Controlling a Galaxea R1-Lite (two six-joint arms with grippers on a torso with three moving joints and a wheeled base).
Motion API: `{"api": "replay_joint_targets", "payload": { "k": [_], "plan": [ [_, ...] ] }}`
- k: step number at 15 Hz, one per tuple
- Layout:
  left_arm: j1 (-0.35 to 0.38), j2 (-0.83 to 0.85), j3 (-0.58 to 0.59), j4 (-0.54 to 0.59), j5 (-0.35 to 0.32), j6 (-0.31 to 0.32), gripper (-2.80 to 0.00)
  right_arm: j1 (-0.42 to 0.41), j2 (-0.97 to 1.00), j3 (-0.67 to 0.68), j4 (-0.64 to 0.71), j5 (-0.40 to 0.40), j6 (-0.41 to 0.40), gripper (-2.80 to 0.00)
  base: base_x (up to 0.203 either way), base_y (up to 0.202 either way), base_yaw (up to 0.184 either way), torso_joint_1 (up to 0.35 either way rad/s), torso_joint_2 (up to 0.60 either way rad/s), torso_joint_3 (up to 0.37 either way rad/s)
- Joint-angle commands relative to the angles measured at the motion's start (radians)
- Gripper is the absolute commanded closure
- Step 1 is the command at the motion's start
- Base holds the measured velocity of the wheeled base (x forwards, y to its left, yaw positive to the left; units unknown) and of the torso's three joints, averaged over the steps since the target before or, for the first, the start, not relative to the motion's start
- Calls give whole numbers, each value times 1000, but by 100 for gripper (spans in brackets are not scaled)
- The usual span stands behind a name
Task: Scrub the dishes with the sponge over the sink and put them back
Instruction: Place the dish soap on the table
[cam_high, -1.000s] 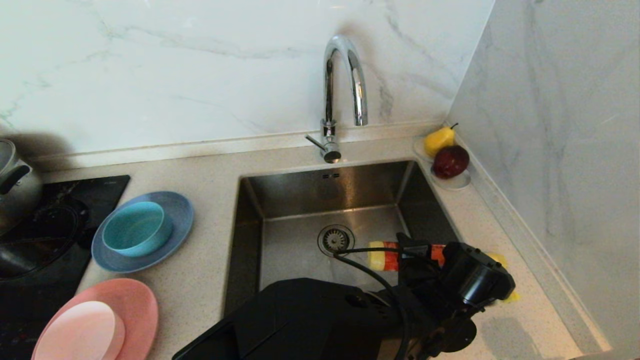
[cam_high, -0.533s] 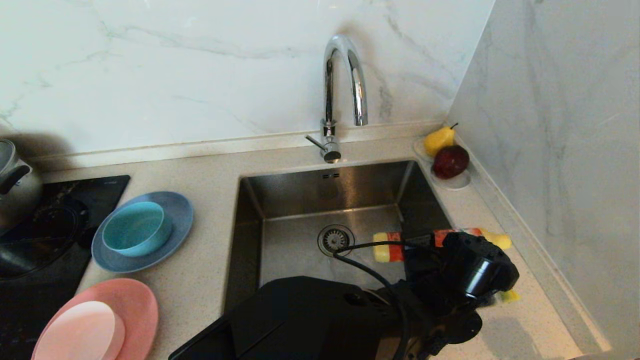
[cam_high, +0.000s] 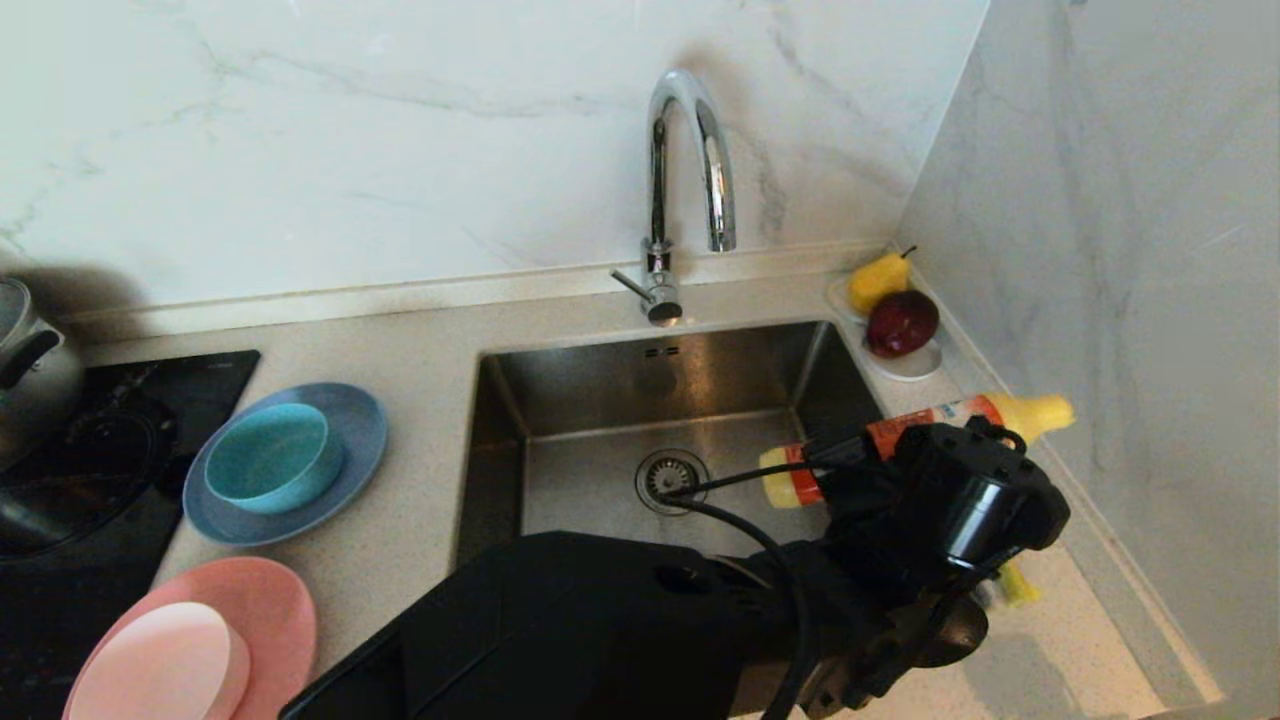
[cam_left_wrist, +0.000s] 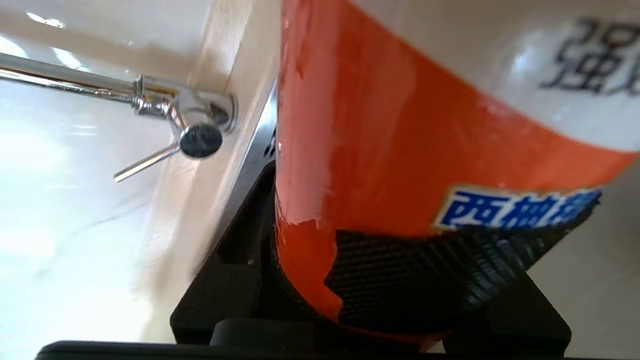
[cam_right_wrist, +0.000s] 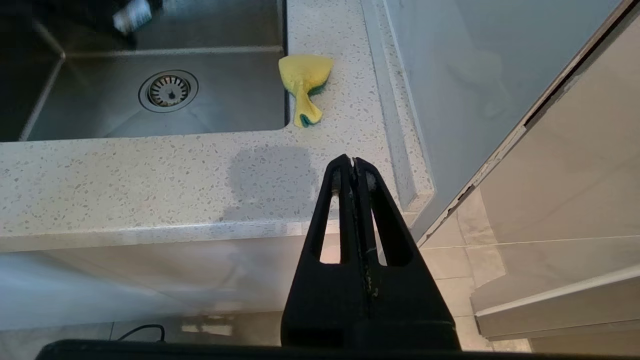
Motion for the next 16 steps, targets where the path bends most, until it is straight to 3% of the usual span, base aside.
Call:
{"api": "replay_joint_targets", "payload": {
  "k": [1,4,6,16],
  "plan": [
    [-2,-73,-1,-6,-49,-50,0,0,2,0,0,1,0,0,0,0,0,0,0,0],
    [-1,-156,-1,-32,-196,-192,0,0,0,0,-1,1,0,0,0,0,0,0,0,0],
    [0,-209,-1,-37,-213,-246,0,0,0,0,-1,1,0,0,0,0,0,0,0,0],
    [26,-481,-2,-25,-327,-343,0,0,1,0,-1,1,0,0,0,0,0,0,0,0]
  ]
}}
